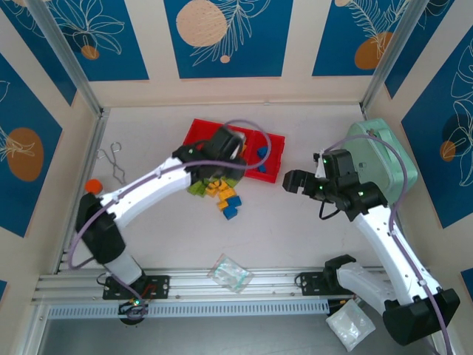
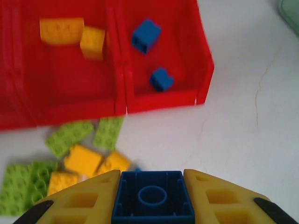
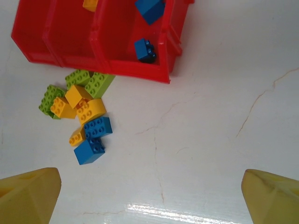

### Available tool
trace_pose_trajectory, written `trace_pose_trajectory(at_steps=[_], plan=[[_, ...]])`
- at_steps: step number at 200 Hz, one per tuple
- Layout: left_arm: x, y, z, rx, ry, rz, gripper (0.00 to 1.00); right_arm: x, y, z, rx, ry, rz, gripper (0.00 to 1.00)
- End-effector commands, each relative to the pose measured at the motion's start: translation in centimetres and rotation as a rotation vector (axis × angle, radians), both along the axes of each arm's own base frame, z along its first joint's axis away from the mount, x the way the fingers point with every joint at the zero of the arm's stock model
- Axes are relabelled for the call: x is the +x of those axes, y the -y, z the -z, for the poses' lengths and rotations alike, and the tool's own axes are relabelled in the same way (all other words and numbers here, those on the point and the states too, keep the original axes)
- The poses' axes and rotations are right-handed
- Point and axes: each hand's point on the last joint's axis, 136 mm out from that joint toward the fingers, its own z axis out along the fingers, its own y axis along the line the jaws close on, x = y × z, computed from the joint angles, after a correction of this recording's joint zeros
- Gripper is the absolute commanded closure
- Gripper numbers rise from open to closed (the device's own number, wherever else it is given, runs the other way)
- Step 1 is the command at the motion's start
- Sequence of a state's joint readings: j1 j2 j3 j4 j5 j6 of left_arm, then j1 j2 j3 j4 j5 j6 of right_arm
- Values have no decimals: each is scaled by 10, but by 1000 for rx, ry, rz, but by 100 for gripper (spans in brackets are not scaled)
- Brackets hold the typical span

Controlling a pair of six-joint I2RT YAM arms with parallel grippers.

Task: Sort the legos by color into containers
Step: Pick up the lego from the middle-left of the table, then place the lego in the container.

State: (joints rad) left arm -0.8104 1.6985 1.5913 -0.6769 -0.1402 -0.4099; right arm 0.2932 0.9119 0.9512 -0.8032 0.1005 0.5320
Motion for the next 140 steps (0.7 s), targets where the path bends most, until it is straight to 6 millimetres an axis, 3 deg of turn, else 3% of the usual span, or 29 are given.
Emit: trace_pose_trajectory(at_steps=[1, 48, 90, 100, 116, 140], plan=[[29, 9, 21, 105, -27, 60, 75, -8, 8, -3, -2, -2, 22, 1], [87, 60, 40, -49, -67, 80, 75, -23, 22, -3, 0, 6, 59, 1], [103, 103, 63, -193, -99, 128, 69, -27, 36, -6, -34, 18, 84, 1], [106, 108, 70, -198, -113, 127, 64, -28, 37, -6, -34, 16, 83, 1], [112, 106, 79, -190, -121, 83, 46, -29, 34, -7, -16, 24, 61, 1], [116, 102, 74, -191, -88, 53, 28, -30, 33, -15, -1, 48, 55, 1]])
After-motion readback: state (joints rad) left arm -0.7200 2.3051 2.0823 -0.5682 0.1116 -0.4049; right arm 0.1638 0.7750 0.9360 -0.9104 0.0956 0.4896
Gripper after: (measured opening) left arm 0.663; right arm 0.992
